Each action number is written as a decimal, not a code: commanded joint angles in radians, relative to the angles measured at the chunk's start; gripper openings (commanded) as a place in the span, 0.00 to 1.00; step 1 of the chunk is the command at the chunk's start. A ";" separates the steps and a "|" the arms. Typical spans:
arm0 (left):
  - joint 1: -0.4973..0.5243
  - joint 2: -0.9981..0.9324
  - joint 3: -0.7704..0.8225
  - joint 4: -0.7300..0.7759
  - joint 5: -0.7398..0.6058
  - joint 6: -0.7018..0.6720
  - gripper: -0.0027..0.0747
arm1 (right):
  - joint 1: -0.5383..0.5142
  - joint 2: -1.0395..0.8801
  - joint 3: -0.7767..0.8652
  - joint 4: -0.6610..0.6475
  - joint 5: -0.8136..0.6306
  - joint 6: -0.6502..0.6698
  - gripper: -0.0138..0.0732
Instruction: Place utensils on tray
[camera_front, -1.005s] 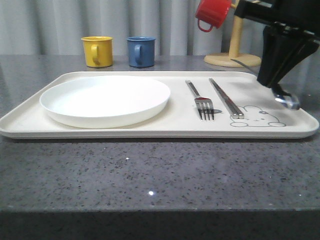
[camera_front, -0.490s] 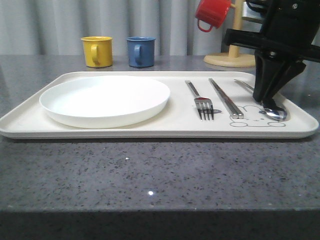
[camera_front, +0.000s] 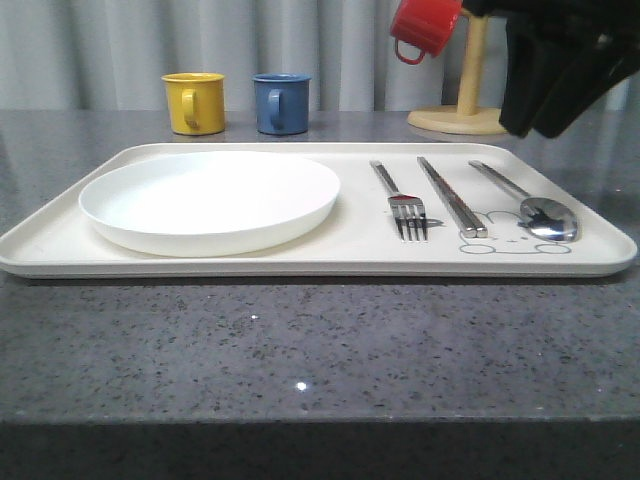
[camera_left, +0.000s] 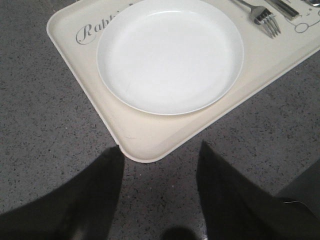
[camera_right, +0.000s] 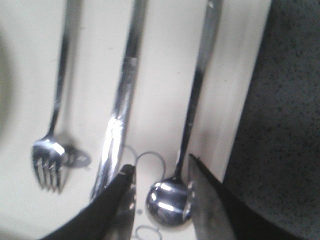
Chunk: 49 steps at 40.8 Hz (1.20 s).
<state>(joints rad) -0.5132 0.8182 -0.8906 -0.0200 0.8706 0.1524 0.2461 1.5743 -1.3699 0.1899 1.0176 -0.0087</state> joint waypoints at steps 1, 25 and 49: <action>-0.006 -0.004 -0.029 -0.006 -0.059 -0.012 0.47 | 0.036 -0.168 0.029 -0.013 -0.020 -0.069 0.50; -0.006 -0.004 -0.029 -0.006 -0.056 -0.012 0.47 | 0.061 -0.812 0.435 -0.136 -0.002 0.027 0.47; -0.006 -0.004 -0.029 -0.006 -0.060 -0.012 0.01 | 0.061 -0.951 0.520 -0.203 -0.005 0.032 0.08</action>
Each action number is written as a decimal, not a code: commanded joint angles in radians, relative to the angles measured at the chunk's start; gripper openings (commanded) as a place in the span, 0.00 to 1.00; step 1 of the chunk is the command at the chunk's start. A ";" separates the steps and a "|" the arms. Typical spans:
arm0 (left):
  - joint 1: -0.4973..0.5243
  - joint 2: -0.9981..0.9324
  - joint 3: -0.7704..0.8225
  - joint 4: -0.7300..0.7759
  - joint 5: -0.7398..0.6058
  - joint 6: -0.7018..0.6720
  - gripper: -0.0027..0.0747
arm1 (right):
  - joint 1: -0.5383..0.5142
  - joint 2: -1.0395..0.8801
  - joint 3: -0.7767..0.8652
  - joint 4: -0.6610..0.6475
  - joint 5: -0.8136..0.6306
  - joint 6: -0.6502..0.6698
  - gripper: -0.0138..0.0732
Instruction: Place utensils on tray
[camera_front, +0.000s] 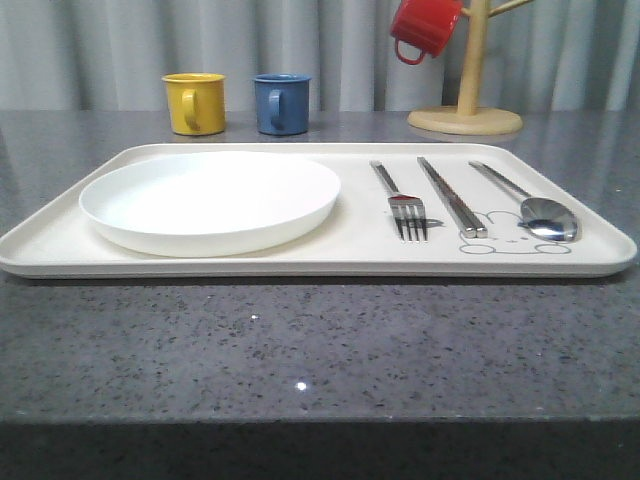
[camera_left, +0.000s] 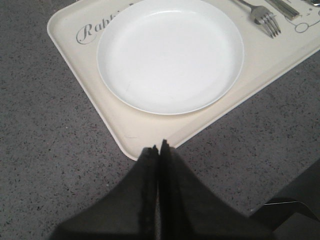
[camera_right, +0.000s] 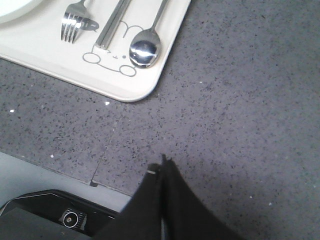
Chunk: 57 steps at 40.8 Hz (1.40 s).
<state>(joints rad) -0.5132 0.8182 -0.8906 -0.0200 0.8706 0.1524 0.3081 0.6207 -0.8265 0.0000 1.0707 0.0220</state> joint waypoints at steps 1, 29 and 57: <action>-0.006 -0.004 -0.029 -0.006 -0.060 -0.012 0.01 | -0.001 0.002 -0.024 -0.013 -0.054 0.001 0.08; 0.141 -0.171 0.107 -0.021 -0.215 -0.012 0.01 | -0.001 0.002 -0.024 -0.013 -0.045 0.001 0.08; 0.484 -0.851 0.867 -0.046 -0.840 -0.012 0.01 | -0.001 0.002 -0.024 -0.013 -0.043 0.001 0.08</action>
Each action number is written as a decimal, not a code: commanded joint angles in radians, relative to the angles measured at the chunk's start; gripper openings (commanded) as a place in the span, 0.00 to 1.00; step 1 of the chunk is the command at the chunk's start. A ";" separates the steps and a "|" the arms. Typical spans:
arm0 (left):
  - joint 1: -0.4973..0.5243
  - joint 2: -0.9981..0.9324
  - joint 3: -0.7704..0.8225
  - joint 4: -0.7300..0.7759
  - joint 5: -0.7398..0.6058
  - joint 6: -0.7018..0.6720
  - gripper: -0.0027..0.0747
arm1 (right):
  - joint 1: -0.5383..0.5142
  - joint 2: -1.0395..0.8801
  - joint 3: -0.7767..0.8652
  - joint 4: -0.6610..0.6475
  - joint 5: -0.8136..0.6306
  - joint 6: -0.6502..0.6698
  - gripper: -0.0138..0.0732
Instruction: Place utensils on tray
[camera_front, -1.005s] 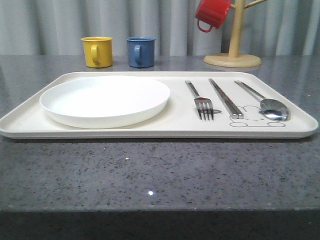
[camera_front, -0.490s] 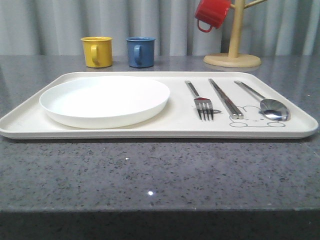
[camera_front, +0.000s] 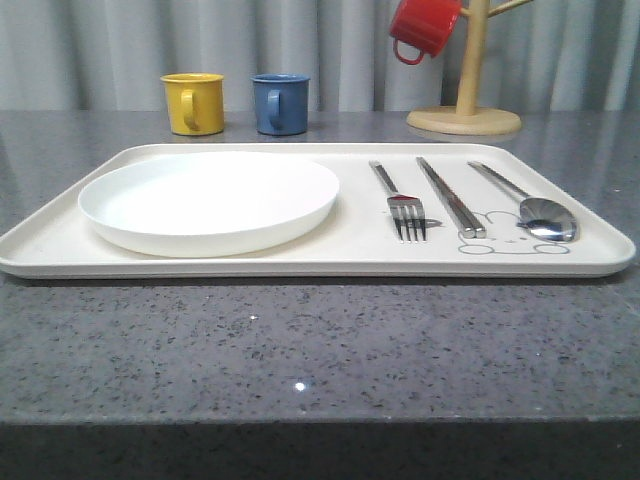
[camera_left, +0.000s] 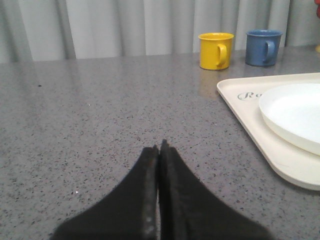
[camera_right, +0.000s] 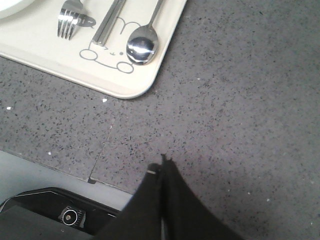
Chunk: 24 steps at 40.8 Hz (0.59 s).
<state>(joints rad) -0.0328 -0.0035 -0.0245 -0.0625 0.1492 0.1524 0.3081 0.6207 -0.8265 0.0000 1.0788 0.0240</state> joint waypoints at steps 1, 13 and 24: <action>0.004 -0.028 0.017 -0.004 -0.149 -0.012 0.01 | -0.001 0.003 -0.024 -0.013 -0.052 -0.001 0.08; 0.008 -0.024 0.029 -0.013 -0.149 -0.012 0.01 | -0.001 0.003 -0.024 -0.013 -0.048 -0.001 0.08; 0.008 -0.024 0.029 -0.013 -0.149 -0.012 0.01 | -0.001 0.003 -0.024 -0.013 -0.047 -0.001 0.08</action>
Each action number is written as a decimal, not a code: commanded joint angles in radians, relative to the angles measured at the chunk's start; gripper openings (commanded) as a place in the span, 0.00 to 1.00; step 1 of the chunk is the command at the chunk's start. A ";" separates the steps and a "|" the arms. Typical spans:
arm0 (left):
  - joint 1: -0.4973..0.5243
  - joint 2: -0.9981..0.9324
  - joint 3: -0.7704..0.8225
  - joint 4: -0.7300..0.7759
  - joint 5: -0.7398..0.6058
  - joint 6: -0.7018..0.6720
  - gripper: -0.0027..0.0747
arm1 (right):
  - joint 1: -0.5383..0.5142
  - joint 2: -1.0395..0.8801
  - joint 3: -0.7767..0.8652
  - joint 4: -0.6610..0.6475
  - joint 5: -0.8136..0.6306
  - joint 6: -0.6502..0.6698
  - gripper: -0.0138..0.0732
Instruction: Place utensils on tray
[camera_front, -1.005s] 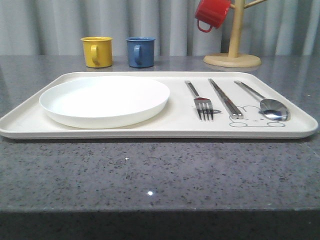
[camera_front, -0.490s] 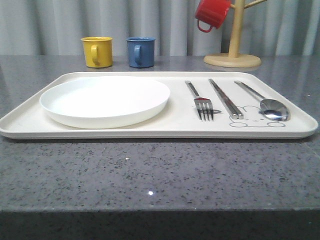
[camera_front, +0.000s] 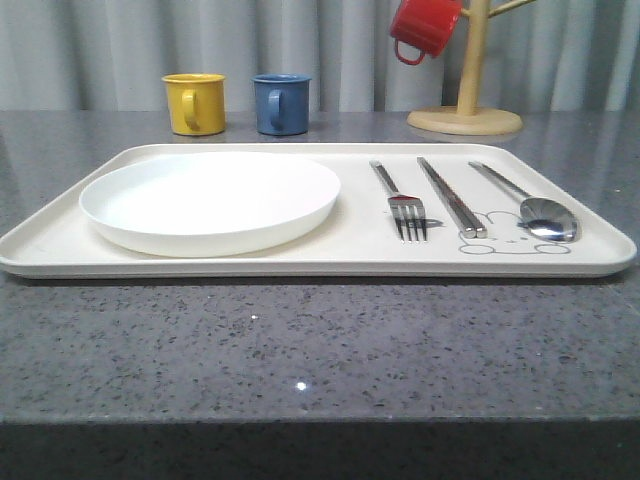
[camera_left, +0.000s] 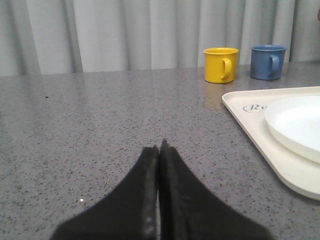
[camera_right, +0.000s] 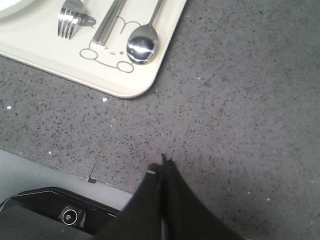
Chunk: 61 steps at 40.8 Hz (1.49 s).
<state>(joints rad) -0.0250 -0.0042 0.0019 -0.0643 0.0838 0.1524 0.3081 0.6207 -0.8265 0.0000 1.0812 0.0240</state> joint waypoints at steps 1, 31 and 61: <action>0.000 -0.023 0.002 -0.011 -0.084 -0.012 0.01 | -0.001 0.003 -0.024 -0.013 -0.050 -0.001 0.08; 0.000 -0.023 0.002 -0.011 -0.084 -0.012 0.01 | -0.207 -0.345 0.397 -0.060 -0.668 -0.001 0.08; 0.000 -0.023 0.002 -0.011 -0.084 -0.012 0.01 | -0.292 -0.651 0.841 -0.033 -1.142 0.001 0.08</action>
<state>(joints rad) -0.0250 -0.0042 0.0019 -0.0656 0.0832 0.1524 0.0227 -0.0102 0.0249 -0.0412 0.0290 0.0259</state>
